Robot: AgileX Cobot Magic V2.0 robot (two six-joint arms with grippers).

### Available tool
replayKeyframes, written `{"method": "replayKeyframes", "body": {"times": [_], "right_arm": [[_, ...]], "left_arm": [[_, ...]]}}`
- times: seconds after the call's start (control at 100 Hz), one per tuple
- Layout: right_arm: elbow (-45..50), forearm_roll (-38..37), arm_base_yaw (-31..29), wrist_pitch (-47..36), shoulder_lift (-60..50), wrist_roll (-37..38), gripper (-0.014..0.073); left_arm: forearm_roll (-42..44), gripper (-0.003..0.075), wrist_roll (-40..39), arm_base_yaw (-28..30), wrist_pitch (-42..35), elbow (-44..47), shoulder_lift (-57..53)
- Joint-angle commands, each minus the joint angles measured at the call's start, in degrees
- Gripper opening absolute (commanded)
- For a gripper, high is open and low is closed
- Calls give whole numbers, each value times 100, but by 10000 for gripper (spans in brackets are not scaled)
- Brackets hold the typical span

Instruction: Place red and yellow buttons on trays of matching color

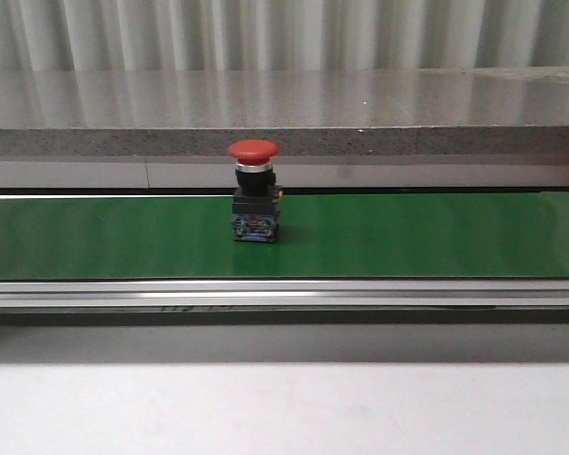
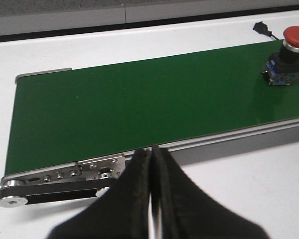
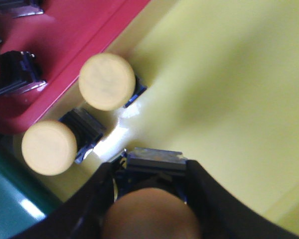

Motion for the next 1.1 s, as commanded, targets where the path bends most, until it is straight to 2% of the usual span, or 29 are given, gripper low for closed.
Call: {"method": "replayKeyframes", "body": {"times": [0.0,0.4,0.47,0.59,0.73,0.85,1.09], "right_arm": [[-129,-25,-47,-279,-11,42,110],[-129,-25,-40,-330,650,156,122],[-129,-25,-40,-335,697,156,171],[-129,-25,-40,-392,763,156,302],[-129,-25,-40,-398,813,156,398],[-129,-58,-40,-397,813,156,428],[-129,-63,-40,-357,746,156,428]], "left_arm": [[-110,-20,9,-40,-398,-155,15],[-110,-20,9,-40,-398,-155,15],[-110,-20,9,-40,-398,-155,15],[-110,-20,9,-40,-398,-155,15],[-110,-20,9,-40,-398,-155,15],[-110,-20,9,-40,-398,-155,15],[-110,-20,9,-40,-398,-155,15]]}}
